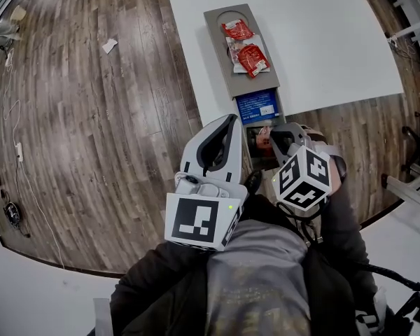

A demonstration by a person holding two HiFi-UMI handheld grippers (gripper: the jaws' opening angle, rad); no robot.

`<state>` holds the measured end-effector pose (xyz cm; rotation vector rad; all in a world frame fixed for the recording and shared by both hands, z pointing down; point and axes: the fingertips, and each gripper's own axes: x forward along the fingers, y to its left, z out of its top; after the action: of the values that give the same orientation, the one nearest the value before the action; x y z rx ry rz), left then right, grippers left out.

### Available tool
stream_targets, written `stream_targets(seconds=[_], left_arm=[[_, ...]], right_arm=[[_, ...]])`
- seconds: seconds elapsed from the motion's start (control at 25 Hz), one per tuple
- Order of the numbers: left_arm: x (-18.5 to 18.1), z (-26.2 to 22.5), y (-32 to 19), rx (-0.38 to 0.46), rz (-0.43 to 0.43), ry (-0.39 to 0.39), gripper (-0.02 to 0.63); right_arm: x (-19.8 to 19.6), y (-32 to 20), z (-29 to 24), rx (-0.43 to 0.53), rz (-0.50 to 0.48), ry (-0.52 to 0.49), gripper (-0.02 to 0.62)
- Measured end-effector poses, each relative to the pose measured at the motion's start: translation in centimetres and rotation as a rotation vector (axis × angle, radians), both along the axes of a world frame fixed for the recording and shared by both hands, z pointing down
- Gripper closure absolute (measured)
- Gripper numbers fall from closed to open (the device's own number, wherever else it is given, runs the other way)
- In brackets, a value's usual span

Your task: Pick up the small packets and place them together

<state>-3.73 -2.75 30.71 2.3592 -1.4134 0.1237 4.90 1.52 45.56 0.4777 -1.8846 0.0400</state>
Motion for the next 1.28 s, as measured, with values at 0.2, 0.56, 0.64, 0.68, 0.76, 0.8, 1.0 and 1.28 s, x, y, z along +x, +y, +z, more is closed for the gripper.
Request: stream_targets(seconds=[0.2, 0.56, 0.64, 0.68, 0.76, 0.8, 1.0, 1.28], left_arm=[[0.4, -0.4, 0.9, 0.008, 0.005, -0.001, 0.606], [-0.9, 0.1, -0.3, 0.0, -0.015, -0.003, 0.605], [-1.0, 0.4, -0.4, -0.012, -0.015, -0.002, 0.606], [-1.2, 0.5, -0.6, -0.021, -0.019, -0.002, 0.604], [-1.9, 0.6, -0.9, -0.031, -0.031, -0.005, 0.606], [-2.2, 0.7, -1.1, -0.029, -0.038, -0.006, 0.606], [-3.0, 1.0, -1.8, -0.036, -0.052, -0.006, 0.604], [-2.9, 1.2, -2.0, -0.042, -0.05, -0.004, 0.604]], right_arm=[[-1.4, 0.1, -0.1, 0.034, 0.002, -0.03, 0.592], [-1.4, 2.3, 2.6, -0.143, -0.163, 0.088, 0.339], [-1.8, 2.2, 3.0, -0.153, -0.185, 0.1, 0.306], [-2.0, 2.1, 3.3, -0.153, -0.197, 0.115, 0.294], [-2.0, 1.9, 4.1, -0.153, -0.22, 0.162, 0.287], [-1.9, 1.8, 4.4, -0.157, -0.227, 0.181, 0.287], [-1.8, 1.2, 5.1, -0.221, -0.18, 0.171, 0.292], [-1.6, -0.8, 4.4, -0.133, -0.148, 0.157, 0.484]])
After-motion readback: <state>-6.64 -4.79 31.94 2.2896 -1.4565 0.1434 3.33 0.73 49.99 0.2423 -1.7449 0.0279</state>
